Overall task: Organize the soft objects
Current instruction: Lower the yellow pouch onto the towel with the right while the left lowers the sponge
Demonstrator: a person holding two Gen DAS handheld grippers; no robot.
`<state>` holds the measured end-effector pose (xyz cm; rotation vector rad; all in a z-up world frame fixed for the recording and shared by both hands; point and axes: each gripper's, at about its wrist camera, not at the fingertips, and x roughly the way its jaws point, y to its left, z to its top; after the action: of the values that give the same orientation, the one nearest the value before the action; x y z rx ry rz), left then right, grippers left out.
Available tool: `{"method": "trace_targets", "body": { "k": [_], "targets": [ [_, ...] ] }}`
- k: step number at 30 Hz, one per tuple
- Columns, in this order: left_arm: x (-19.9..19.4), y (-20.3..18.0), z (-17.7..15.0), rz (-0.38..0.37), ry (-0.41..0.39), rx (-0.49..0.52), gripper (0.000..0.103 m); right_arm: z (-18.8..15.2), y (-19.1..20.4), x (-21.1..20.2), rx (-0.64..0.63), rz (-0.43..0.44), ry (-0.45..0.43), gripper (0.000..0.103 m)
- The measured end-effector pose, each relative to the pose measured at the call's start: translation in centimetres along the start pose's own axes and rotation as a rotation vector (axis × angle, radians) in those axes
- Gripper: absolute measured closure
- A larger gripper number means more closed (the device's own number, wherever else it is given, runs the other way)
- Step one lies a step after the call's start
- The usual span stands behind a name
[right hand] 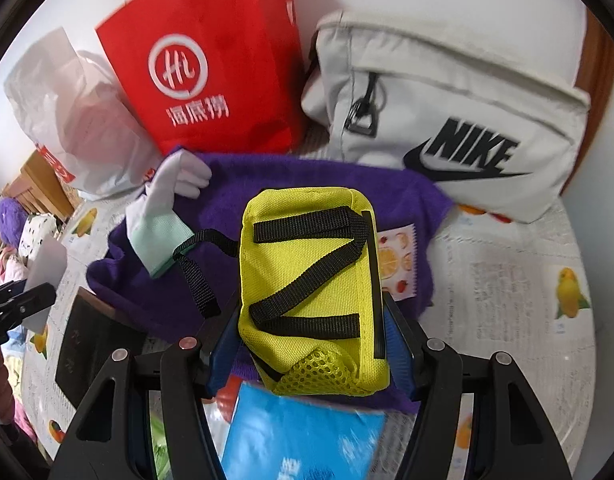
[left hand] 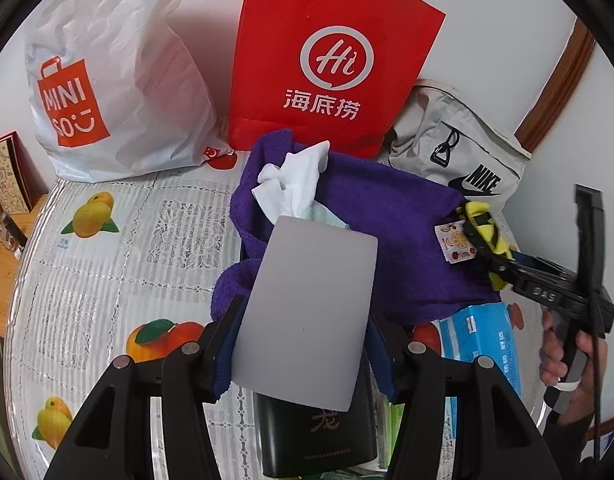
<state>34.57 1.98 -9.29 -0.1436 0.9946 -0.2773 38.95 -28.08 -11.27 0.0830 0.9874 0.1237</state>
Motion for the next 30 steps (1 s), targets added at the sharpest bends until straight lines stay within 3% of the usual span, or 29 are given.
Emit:
{"method": "trace_targets", "body": {
  "k": [14, 22, 30],
  "targets": [
    [3.1, -0.6, 2.5, -0.009, 0.045, 0.036, 0.049, 0.1, -0.6, 6.5, 0.018, 0.017, 0.165, 0.037],
    [5.0, -2.5, 3.6, -0.021, 0.068, 0.078, 0.048, -0.2, -0.8, 7.1, 0.024, 0.047, 0.188, 0.031],
    [7.0, -3.8, 4.6, -0.014, 0.085, 0.106, 0.048, -0.5, -0.9, 6.0, 0.012, 0.054, 0.141, 0.031]
  ]
}}
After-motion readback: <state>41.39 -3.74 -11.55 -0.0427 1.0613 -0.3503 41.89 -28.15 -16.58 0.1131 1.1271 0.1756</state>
